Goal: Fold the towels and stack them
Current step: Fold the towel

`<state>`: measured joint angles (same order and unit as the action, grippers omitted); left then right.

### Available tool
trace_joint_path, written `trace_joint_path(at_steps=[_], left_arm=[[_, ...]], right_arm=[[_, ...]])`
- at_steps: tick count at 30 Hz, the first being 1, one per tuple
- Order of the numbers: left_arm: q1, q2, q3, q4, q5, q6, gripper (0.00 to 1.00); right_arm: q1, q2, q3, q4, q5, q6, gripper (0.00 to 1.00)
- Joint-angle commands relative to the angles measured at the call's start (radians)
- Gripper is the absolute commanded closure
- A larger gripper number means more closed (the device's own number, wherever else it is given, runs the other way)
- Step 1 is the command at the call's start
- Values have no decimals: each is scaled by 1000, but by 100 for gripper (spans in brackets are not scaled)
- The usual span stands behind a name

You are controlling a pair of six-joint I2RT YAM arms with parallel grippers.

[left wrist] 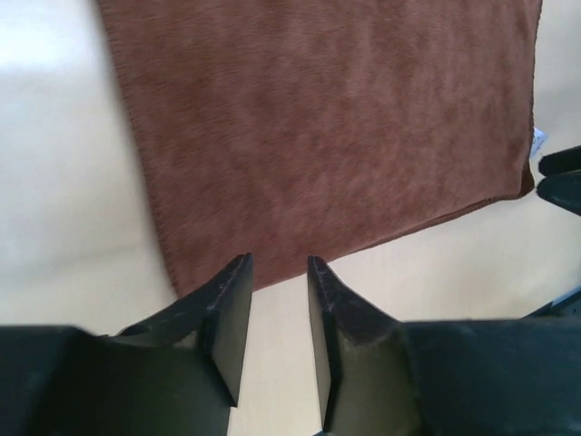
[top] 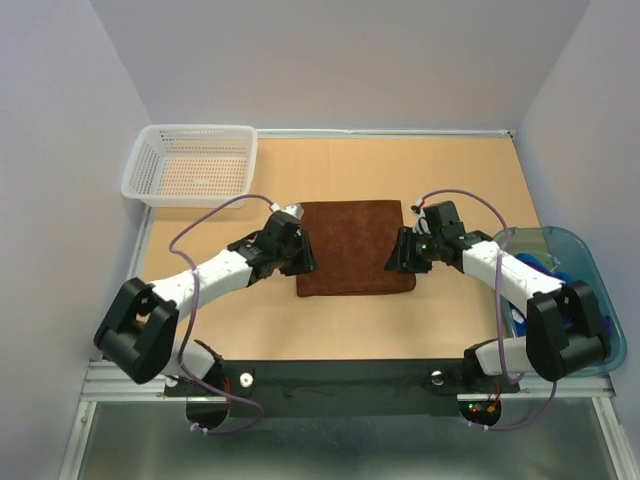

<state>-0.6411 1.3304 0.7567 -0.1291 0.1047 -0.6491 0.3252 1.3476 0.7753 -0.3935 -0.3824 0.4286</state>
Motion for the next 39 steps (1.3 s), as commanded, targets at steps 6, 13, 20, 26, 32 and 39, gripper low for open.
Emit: trace_joint_path(at_steps=[6, 13, 20, 26, 32, 39], left_arm=[[-40, 225, 26, -4, 7, 40, 71], [-40, 237, -43, -24, 26, 32, 72], [-40, 99, -158, -81, 27, -12, 72], [-38, -14, -204, -129, -6, -46, 66], [-43, -80, -175, -164, -13, -26, 44], [-43, -154, 9, -242, -43, 20, 30]], right_arm=[[3, 47, -125, 108, 92, 96, 52], [2, 13, -237, 97, 117, 177, 53], [2, -143, -346, 33, 99, 315, 52], [0, -262, -358, -45, 148, 338, 51], [2, -281, -317, -62, 111, 276, 51], [2, -237, -69, -84, 100, 158, 51]])
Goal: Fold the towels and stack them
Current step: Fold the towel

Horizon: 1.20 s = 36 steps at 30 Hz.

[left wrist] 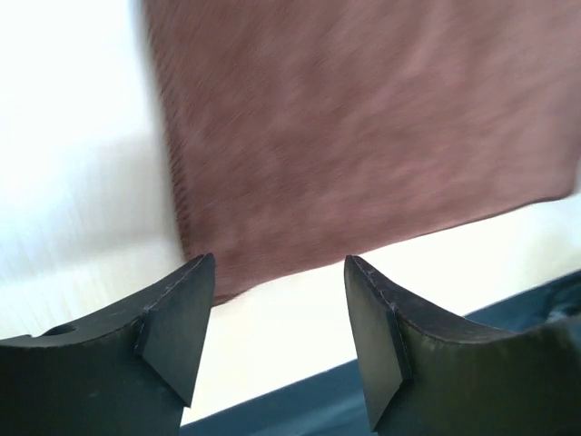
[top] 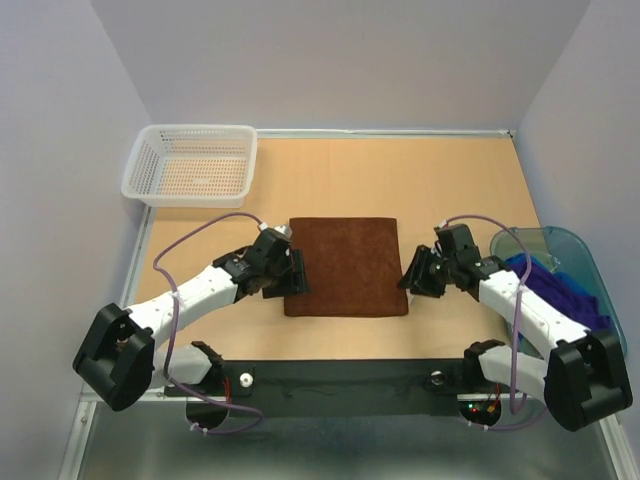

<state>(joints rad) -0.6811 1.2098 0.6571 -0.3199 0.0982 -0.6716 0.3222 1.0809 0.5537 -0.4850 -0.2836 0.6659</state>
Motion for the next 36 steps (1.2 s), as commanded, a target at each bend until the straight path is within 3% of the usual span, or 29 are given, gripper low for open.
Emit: trace_joint_path(at_steps=[1, 5, 9, 13, 20, 25, 36], left_arm=[[-3, -23, 124, -53, -66, 49, 31], [24, 54, 206, -18, -129, 122, 31], [127, 183, 346, 66, -129, 291, 29], [190, 365, 476, 105, -112, 516, 27], [268, 583, 648, 108, -6, 745, 26], [313, 623, 682, 146, 121, 813, 26], [348, 691, 730, 148, 247, 899, 32]], right_arm=[[5, 49, 178, 6, 26, -97, 51], [5, 192, 330, 8, 132, -221, 51], [-8, 370, 495, 11, 221, -411, 48], [-70, 554, 632, 11, 144, -531, 46], [-123, 784, 837, 10, 20, -657, 43], [-132, 882, 917, 10, -41, -739, 43], [-135, 984, 933, 10, -135, -798, 46]])
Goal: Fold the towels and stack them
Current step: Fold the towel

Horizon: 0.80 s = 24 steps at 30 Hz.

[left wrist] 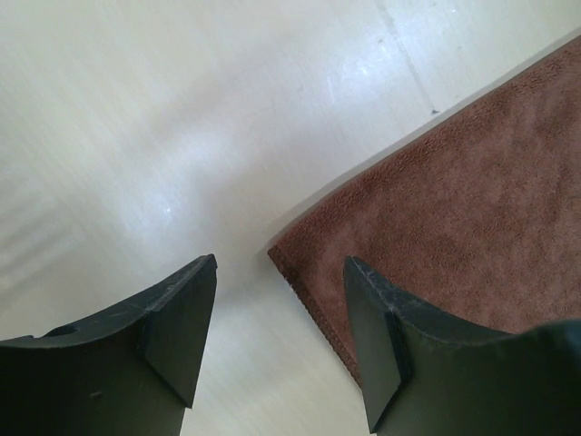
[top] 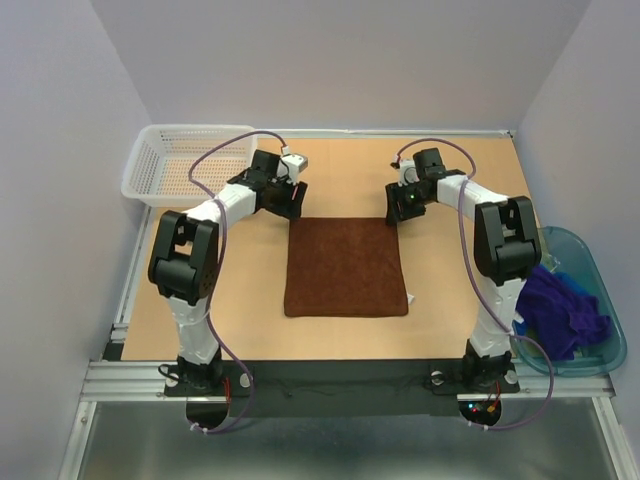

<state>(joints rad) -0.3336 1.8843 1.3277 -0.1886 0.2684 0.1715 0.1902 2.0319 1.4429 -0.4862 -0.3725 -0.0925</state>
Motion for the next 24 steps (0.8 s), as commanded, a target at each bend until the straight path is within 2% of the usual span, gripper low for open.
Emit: trace_joint_path(at_steps=[1, 13, 24], left_arm=[[1, 22, 62, 6, 84, 57, 32], [2, 121, 149, -86, 137, 129, 36], [10, 171, 189, -167, 173, 160, 41]], right_arm=[[-5, 37, 42, 11, -48, -44, 46], [-28, 108, 10, 6, -95, -119, 52], [-29, 123, -4, -66, -132, -177, 55]])
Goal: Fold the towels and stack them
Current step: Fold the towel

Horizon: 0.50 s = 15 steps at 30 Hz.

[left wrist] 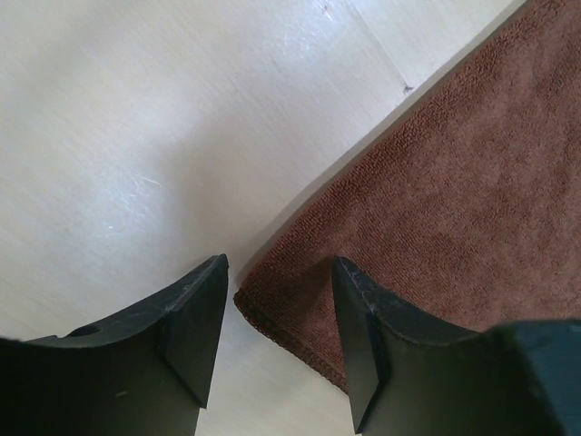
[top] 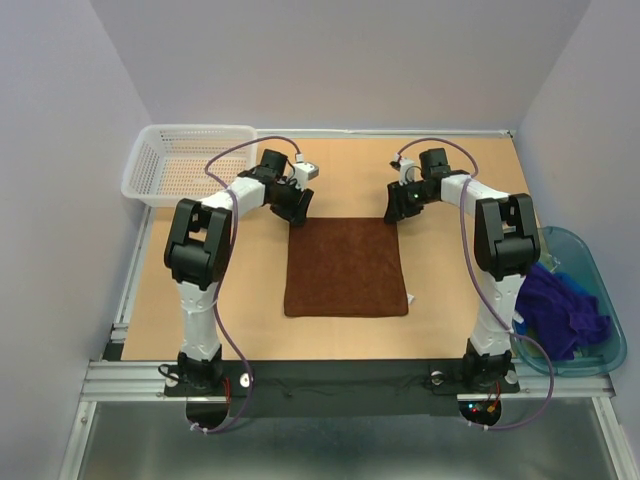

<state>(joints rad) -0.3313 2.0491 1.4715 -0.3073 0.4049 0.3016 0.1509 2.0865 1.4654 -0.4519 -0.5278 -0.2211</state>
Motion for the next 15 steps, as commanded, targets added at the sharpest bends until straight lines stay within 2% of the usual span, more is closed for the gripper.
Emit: trace_joint_path(at_steps=[1, 5, 15], left_arm=[[9, 8, 46, -52, 41, 31, 41], [15, 25, 59, -85, 66, 39, 45], [35, 52, 69, -87, 34, 33, 46]], right_arm=[[9, 69, -28, -102, 23, -49, 55], [10, 69, -30, -113, 48, -50, 55], [9, 90, -30, -119, 75, -49, 59]])
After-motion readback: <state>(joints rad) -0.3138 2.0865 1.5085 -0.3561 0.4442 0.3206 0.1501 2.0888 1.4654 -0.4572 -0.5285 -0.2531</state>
